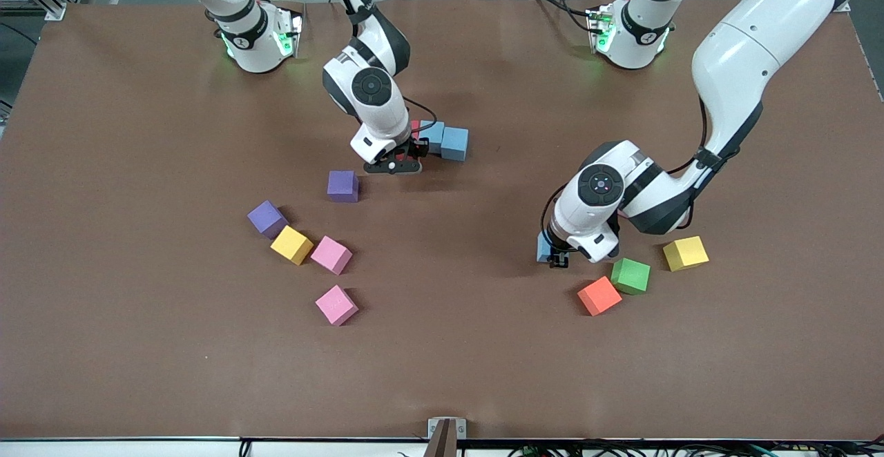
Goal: Arrange 11 blocks into digit 3
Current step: 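Carry the red cube above the first red cube with the right gripper, then lower the red cube next to the first red cube and open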
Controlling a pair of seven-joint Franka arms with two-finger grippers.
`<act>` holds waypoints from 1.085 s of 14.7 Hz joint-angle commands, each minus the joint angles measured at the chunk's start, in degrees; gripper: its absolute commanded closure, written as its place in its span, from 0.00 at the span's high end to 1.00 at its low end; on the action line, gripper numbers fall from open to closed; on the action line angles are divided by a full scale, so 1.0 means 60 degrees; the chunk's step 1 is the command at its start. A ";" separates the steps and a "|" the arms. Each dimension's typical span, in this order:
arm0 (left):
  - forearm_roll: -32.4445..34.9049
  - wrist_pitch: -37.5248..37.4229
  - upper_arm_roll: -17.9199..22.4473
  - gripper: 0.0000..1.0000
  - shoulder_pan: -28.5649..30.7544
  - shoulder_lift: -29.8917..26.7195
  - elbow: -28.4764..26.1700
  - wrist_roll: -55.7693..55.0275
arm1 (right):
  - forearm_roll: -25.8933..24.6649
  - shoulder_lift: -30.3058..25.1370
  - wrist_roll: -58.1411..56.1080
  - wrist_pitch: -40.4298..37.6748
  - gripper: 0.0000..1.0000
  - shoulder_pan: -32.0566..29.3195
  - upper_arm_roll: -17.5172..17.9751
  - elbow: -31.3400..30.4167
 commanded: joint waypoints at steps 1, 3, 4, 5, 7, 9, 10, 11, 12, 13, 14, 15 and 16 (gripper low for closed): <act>-0.0012 0.0018 0.0041 0.55 -0.0092 0.0139 0.0212 0.0186 | 0.0127 -0.0051 -0.0015 0.0062 1.00 -0.0002 -0.0034 -0.0005; -0.0012 0.0018 0.0056 0.55 -0.0092 0.0139 0.0212 0.0186 | 0.0127 -0.0051 -0.0015 0.0048 1.00 -0.0046 -0.0049 0.0069; -0.0012 0.0018 0.0056 0.55 -0.0092 0.0139 0.0212 0.0186 | 0.0127 -0.0051 -0.0044 0.0048 1.00 -0.0046 -0.0078 0.0142; -0.0012 0.0018 0.0056 0.55 -0.0092 0.0139 0.0212 0.0186 | 0.0127 -0.0051 -0.0074 0.0019 1.00 -0.0061 -0.0092 0.0186; 0.0003 0.0018 0.0056 0.55 -0.0092 0.0168 0.0227 0.0186 | 0.0127 -0.0080 -0.0059 -0.0447 1.00 -0.0133 -0.0093 0.0405; 0.0003 0.0018 0.0056 0.55 -0.0092 0.0183 0.0227 0.0186 | 0.0127 -0.0153 -0.0030 -0.1208 1.00 -0.0251 -0.0107 0.0712; 0.0003 0.0032 0.0070 0.55 -0.0092 0.0183 0.0227 0.0186 | 0.0127 -0.0211 -0.0030 -0.1531 1.00 -0.0338 -0.0122 0.0902; 0.0003 0.0192 0.0070 0.55 -0.0092 0.0183 0.0227 0.0186 | 0.0127 -0.0255 -0.0030 -0.1897 1.00 -0.0557 -0.0122 0.1122; 0.0003 0.0295 0.0070 0.55 -0.0092 0.0183 0.0227 0.0186 | 0.0098 -0.0299 -0.0030 -0.2249 1.00 -0.0776 -0.0122 0.1327; 0.0003 0.0311 0.0070 0.55 -0.0092 0.0183 0.0227 0.0186 | 0.0083 -0.0300 -0.0030 -0.2528 1.00 -0.0952 -0.0136 0.1503; 0.0003 0.0311 0.0128 0.55 -0.0107 0.0183 0.0227 0.0186 | 0.0068 -0.0314 -0.0030 -0.2719 1.00 -0.1172 -0.0165 0.1650; 0.0003 0.0311 0.0158 0.55 -0.0121 0.0183 0.0227 0.0186 | 0.0068 -0.0314 -0.0030 -0.2837 1.00 -0.1392 -0.0238 0.1782; 0.0003 0.0311 0.0173 0.55 -0.0121 0.0183 0.0227 0.0186 | 0.0054 -0.0329 -0.0045 -0.2867 1.00 -0.1568 -0.0282 0.1812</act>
